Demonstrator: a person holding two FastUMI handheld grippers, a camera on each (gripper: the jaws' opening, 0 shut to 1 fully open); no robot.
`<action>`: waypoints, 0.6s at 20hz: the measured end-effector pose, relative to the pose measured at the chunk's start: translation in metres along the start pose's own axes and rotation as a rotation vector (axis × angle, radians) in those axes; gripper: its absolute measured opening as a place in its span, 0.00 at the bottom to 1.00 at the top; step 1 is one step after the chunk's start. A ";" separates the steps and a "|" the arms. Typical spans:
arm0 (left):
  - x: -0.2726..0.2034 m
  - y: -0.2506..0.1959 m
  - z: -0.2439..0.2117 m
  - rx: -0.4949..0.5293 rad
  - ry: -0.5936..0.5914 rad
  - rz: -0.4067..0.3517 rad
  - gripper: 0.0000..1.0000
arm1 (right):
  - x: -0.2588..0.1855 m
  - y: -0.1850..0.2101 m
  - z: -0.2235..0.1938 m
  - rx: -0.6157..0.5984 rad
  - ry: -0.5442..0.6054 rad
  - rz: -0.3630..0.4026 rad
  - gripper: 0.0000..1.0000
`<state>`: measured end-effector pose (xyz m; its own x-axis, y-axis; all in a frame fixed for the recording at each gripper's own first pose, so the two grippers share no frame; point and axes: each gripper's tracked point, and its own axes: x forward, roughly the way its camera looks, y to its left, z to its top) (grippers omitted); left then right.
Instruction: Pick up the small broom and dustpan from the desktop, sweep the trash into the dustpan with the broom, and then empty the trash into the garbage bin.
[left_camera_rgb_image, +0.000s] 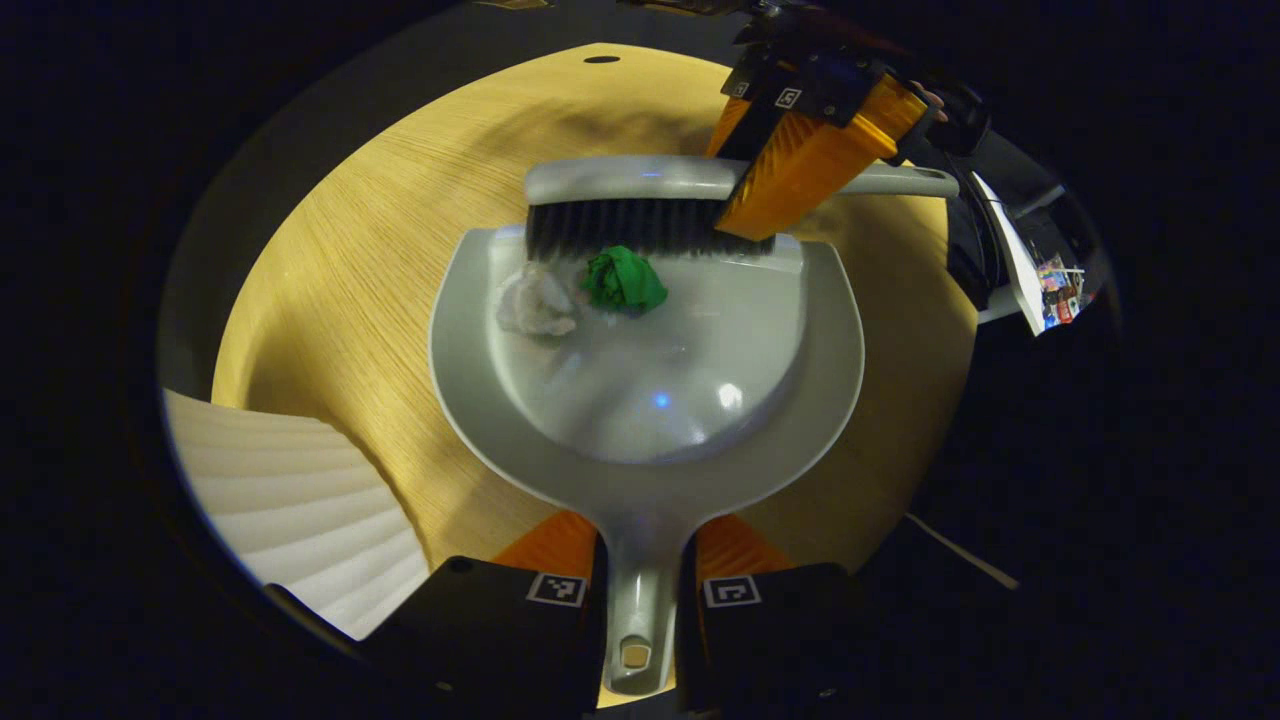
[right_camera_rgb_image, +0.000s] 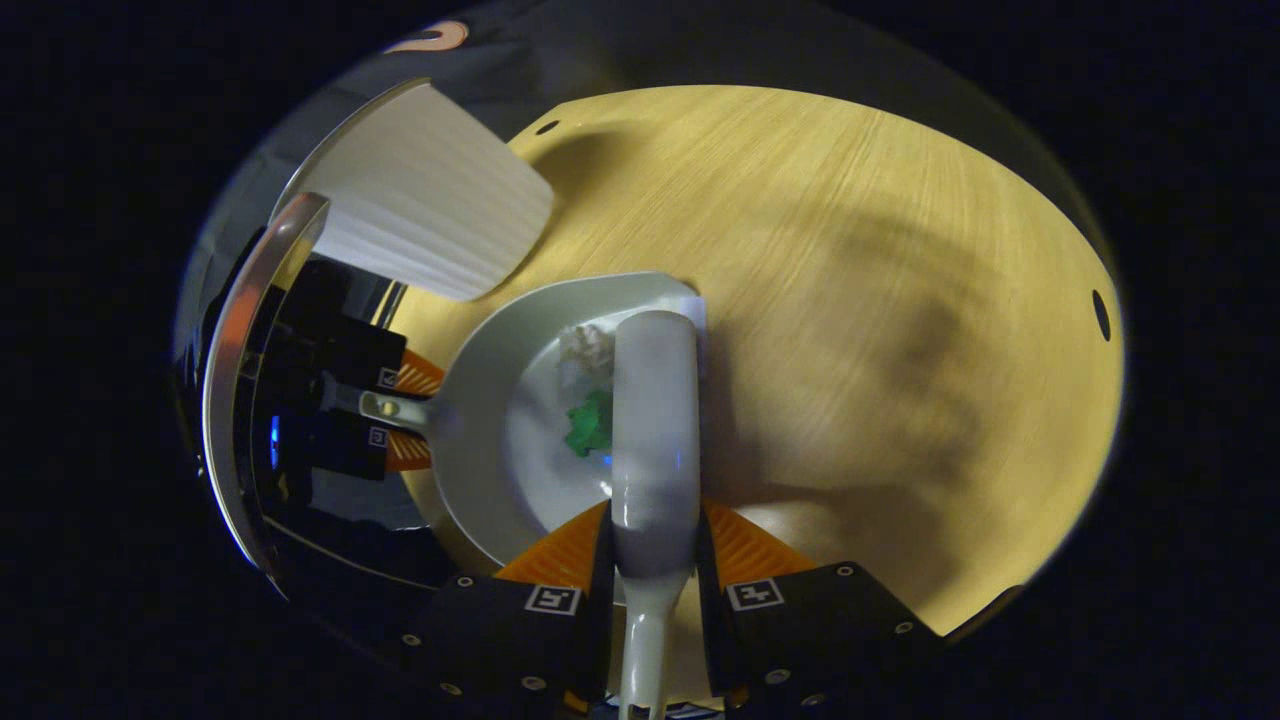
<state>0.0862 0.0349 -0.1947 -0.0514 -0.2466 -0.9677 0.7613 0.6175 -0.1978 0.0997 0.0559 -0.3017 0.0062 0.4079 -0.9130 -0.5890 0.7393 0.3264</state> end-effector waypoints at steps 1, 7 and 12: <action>-0.002 -0.002 -0.002 -0.029 -0.002 -0.003 0.28 | 0.001 0.002 -0.002 0.006 -0.012 -0.010 0.38; -0.012 -0.003 -0.024 -0.270 -0.034 0.052 0.28 | -0.016 -0.027 0.002 0.166 -0.144 -0.169 0.38; -0.002 -0.025 -0.012 -0.497 -0.102 0.062 0.29 | -0.005 -0.033 -0.023 0.374 -0.187 -0.224 0.38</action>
